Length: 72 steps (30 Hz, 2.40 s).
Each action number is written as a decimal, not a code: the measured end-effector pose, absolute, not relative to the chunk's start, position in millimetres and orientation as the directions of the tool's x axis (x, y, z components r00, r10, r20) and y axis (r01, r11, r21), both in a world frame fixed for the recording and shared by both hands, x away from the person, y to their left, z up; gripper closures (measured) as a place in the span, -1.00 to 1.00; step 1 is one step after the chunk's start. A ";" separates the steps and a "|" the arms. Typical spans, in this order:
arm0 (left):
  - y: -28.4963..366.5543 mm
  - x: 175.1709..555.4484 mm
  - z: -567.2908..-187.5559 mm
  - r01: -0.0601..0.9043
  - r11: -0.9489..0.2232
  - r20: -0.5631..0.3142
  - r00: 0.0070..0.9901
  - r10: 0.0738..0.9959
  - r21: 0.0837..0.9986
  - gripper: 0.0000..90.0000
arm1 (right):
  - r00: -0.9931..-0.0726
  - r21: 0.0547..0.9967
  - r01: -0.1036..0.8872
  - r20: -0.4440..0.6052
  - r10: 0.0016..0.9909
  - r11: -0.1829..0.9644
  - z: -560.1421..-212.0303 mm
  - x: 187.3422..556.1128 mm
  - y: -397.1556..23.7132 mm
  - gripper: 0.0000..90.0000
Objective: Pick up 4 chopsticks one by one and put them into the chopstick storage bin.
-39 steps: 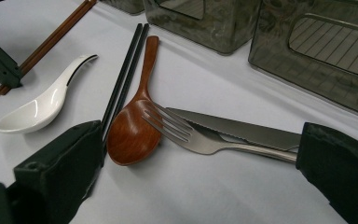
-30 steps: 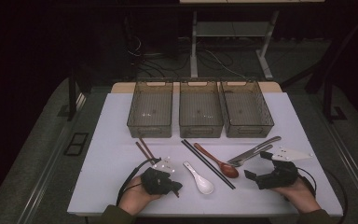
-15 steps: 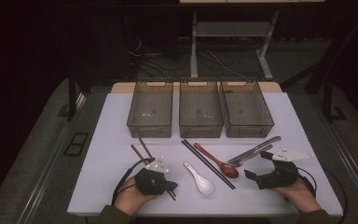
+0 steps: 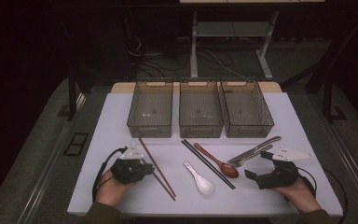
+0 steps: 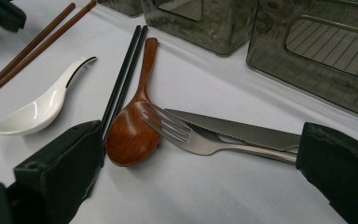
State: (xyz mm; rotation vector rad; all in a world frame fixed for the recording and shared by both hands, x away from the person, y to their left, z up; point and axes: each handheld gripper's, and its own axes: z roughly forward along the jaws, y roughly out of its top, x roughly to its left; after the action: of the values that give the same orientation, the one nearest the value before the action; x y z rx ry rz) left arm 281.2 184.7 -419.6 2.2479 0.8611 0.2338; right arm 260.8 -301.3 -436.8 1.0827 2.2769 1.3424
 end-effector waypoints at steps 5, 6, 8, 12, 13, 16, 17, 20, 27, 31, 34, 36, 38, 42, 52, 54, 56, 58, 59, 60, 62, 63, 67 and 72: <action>209.1 299.6 -423.1 0.572 -0.484 -0.053 0.680 0.731 0.662 0.98 | -0.677 0.840 0.462 0.125 0.725 0.286 -437.2 261.2 -300.7 -0.98; 211.6 303.8 -424.0 0.578 -0.480 -0.042 0.666 0.745 0.660 0.98 | -0.677 0.840 0.462 0.125 0.725 0.286 -437.2 261.2 -300.7 -0.98; 216.1 315.6 -428.1 0.600 -0.461 -0.027 0.627 0.778 0.654 0.98 | -0.678 0.838 0.464 0.126 0.724 0.289 -437.4 261.4 -300.4 -0.98; 216.8 324.1 -430.4 0.611 -0.465 -0.004 0.608 0.794 0.641 0.98 | -0.678 0.837 0.465 0.127 0.724 0.288 -437.5 261.6 -300.4 -0.98; 217.1 326.4 -430.5 0.614 -0.463 -0.004 0.605 0.797 0.640 0.98 | -0.677 0.837 0.465 0.126 0.725 0.288 -437.7 261.8 -300.4 -0.98; 217.4 332.7 -431.8 0.617 -0.476 0.018 0.599 0.801 0.626 0.98 | -0.678 0.838 0.463 0.125 0.724 0.289 -437.8 261.8 -300.5 -0.98; 216.8 334.5 -432.6 0.620 -0.476 0.018 0.598 0.801 0.624 0.98 | -0.678 0.837 0.465 0.126 0.724 0.289 -437.7 261.6 -300.4 -0.98; 214.4 339.3 -434.0 0.618 -0.482 0.025 0.599 0.800 0.621 0.98 | -0.678 0.837 0.464 0.125 0.724 0.290 -437.8 261.9 -300.4 -0.98; 207.8 350.6 -436.4 0.618 -0.493 0.038 0.601 0.799 0.612 0.98 | -0.677 0.836 0.466 0.127 0.725 0.289 -437.8 261.8 -300.2 -0.98; 203.2 355.6 -436.9 0.614 -0.493 0.037 0.602 0.797 0.617 0.98 | -0.677 0.837 0.466 0.127 0.725 0.288 -437.7 261.8 -300.4 -0.98; 200.7 358.6 -437.2 0.610 -0.493 0.036 0.606 0.795 0.620 0.98 | -0.677 0.837 0.466 0.127 0.725 0.288 -437.8 261.9 -300.4 -0.98; 199.3 360.3 -437.0 0.610 -0.495 0.038 0.606 0.795 0.620 0.98 | -0.677 0.837 0.464 0.126 0.725 0.289 -437.8 261.9 -300.4 -0.98; 198.5 361.6 -436.9 0.609 -0.488 0.032 0.605 0.795 0.626 0.98 | -0.678 0.837 0.464 0.125 0.724 0.290 -437.8 261.8 -300.4 -0.98; 196.3 362.9 -436.7 0.604 -0.485 0.032 0.605 0.796 0.632 0.98 | -0.677 0.837 0.466 0.127 0.725 0.288 -437.7 261.7 -300.4 -0.98; 189.6 353.2 -429.6 0.640 -0.401 -0.019 0.545 0.838 0.656 0.38 | -0.675 0.841 0.461 0.125 0.727 0.283 -436.9 261.2 -301.4 -0.98; 188.4 353.3 -430.4 0.660 -0.358 -0.043 0.509 0.860 0.661 0.27 | -0.675 0.841 0.462 0.126 0.727 0.283 -436.9 261.1 -301.3 -0.98; 188.7 353.9 -431.2 0.676 -0.336 -0.038 0.474 0.880 0.655 0.12 | -0.676 0.841 0.461 0.126 0.727 0.284 -436.9 260.9 -301.1 -0.98; 189.8 354.1 -431.1 0.686 -0.314 -0.043 0.449 0.893 0.656 0.03 | -0.676 0.841 0.461 0.125 0.726 0.284 -436.8 260.8 -301.2 -0.98; 190.3 354.3 -431.7 0.691 -0.307 -0.052 0.445 0.894 0.655 -0.01 | -0.675 0.841 0.461 0.126 0.727 0.282 -436.8 261.0 -301.4 -0.98; 190.3 354.7 -432.2 0.697 -0.304 -0.059 0.445 0.894 0.650 -0.01 | -0.675 0.841 0.461 0.126 0.727 0.282 -436.8 261.0 -301.4 -0.98; 187.9 355.4 -434.1 0.702 -0.298 -0.070 0.443 0.894 0.646 -0.04 | -0.675 0.841 0.461 0.126 0.727 0.283 -437.0 261.4 -301.3 -0.98; 186.5 355.5 -434.7 0.705 -0.297 -0.068 0.440 0.896 0.645 -0.05 | -0.676 0.841 0.461 0.125 0.726 0.284 -437.1 261.5 -301.0 -0.98; 181.8 356.0 -436.3 0.708 -0.303 -0.063 0.440 0.896 0.638 -0.11 | -0.676 0.841 0.461 0.125 0.727 0.284 -436.9 261.1 -301.1 -0.98; 178.7 356.8 -439.0 0.708 -0.323 -0.060 0.458 0.887 0.627 -0.11 | -0.676 0.841 0.461 0.126 0.726 0.284 -437.0 261.1 -301.0 -0.98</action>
State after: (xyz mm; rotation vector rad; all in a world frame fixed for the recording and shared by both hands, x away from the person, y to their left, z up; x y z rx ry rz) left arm 356.8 178.7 -439.0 2.1235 1.3240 0.3957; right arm 261.1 -301.0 -437.0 1.0859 2.2748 1.3424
